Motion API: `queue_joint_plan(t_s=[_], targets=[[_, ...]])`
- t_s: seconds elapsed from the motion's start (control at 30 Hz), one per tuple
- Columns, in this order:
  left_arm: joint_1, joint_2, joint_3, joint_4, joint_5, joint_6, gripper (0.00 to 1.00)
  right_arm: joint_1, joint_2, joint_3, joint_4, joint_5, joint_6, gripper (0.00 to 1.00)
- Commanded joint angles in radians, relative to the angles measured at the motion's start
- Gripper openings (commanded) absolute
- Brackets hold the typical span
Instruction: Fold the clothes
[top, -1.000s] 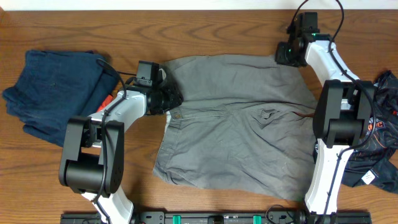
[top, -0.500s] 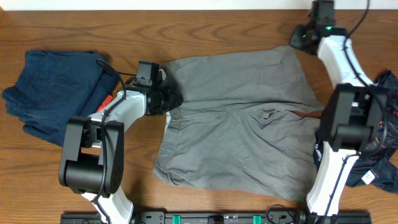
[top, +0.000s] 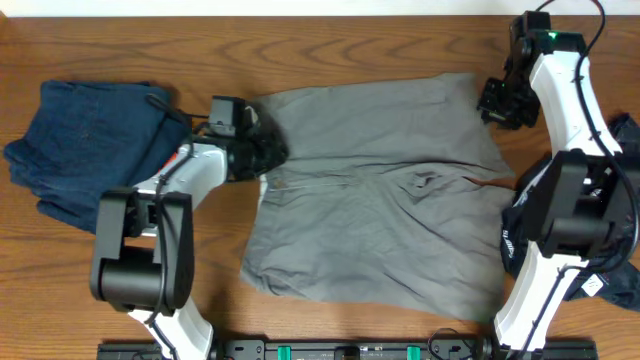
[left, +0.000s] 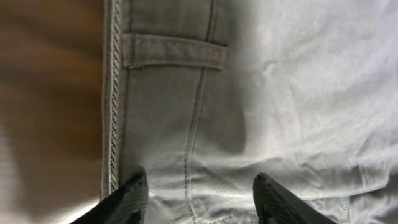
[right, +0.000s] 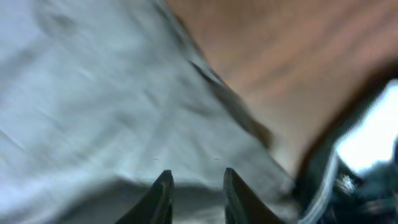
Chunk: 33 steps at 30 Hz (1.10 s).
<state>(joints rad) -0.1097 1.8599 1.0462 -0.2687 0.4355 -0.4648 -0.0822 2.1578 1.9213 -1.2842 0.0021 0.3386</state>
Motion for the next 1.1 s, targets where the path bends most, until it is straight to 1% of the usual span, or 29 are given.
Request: queue_joint_plan(t_s=[0.0,0.1,0.17,0.3,0.43,0.57,0.67,0.93,1.07], targets=[[0.027,-0.09,0.011,-0.096,-0.048,0.065,0.58,-0.018,-0.093,0.006,-0.088,-0.065,-0.091,0.25],[-0.005,-0.183,0.011,-0.234,-0.043,0.108,0.58,0.001,-0.093,-0.008,-0.215,-0.122,-0.151,0.22],[-0.04,-0.225,0.01,-0.309,-0.043,0.122,0.59,0.032,-0.093,-0.05,-0.26,-0.175,-0.19,0.21],[-0.116,-0.249,0.007,-0.433,-0.044,0.132,0.59,0.116,-0.093,-0.151,-0.271,-0.236,-0.24,0.21],[-0.171,-0.243,-0.026,-0.457,-0.082,0.13,0.58,0.183,-0.093,-0.252,-0.234,-0.251,-0.24,0.21],[-0.204,-0.237,-0.074,-0.437,-0.109,0.124,0.59,0.237,-0.093,-0.354,-0.149,-0.274,-0.227,0.22],[-0.211,-0.232,-0.111,-0.396,-0.109,0.124,0.59,0.26,-0.093,-0.428,-0.065,-0.264,-0.183,0.22],[-0.211,-0.209,-0.206,-0.182,-0.12,0.124,0.59,0.265,-0.093,-0.553,0.234,-0.227,-0.107,0.22],[-0.211,-0.191,-0.226,-0.074,-0.188,0.124,0.59,0.265,-0.093,-0.564,0.399,-0.219,-0.107,0.23]])
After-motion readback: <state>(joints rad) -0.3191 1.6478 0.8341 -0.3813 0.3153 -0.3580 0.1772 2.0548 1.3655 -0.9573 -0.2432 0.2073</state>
